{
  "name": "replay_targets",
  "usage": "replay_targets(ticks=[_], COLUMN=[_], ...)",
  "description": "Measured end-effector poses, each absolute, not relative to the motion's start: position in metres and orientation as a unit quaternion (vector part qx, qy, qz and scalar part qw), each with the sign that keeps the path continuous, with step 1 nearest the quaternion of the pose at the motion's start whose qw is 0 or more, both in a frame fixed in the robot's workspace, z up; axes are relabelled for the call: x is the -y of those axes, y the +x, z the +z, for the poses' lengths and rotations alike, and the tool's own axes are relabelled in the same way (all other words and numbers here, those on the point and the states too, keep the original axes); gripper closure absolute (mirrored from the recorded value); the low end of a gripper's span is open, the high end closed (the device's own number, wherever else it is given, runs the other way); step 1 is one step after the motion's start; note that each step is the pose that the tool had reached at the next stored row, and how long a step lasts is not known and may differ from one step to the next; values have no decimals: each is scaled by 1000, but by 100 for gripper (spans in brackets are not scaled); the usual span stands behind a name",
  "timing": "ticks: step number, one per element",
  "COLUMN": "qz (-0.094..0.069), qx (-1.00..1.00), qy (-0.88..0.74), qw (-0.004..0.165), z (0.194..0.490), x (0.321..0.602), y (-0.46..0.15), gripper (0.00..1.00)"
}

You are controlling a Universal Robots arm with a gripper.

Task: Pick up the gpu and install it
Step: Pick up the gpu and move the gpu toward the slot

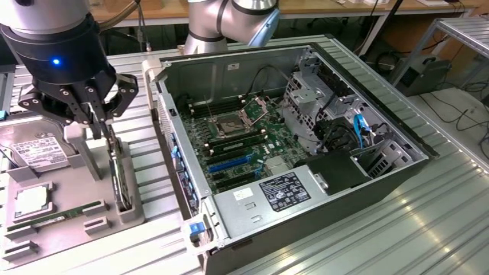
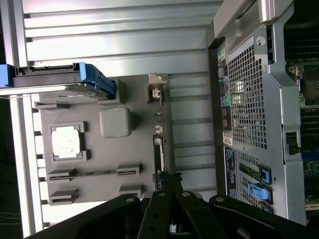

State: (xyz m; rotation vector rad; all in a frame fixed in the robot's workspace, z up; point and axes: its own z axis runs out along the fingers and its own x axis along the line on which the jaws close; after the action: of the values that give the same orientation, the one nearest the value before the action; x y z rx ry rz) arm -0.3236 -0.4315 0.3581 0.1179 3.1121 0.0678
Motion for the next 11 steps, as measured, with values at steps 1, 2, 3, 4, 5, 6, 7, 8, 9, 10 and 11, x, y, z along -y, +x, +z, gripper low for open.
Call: replay_targets(ticks=[1,2,3,4,5,6,7,8,9,10,11], qz=[22,22,22,22,22,22,22,22,22,22,22], qx=[-999,-999,-999,-999,-999,-999,-999,-999,-999,-999,-999], qy=[38,38,38,38,38,38,38,38,38,38,38], qw=[13,13,13,13,13,13,13,13,13,13,13], z=[358,358,358,358,357,355,354,352,350,348,346], x=[432,432,431,431,432,432,432,432,432,433,433], y=[-324,-324,-324,-324,-324,-324,-324,-324,-324,-325,-325], gripper=[83,76,70,70,64,64,58,58,58,58,58])
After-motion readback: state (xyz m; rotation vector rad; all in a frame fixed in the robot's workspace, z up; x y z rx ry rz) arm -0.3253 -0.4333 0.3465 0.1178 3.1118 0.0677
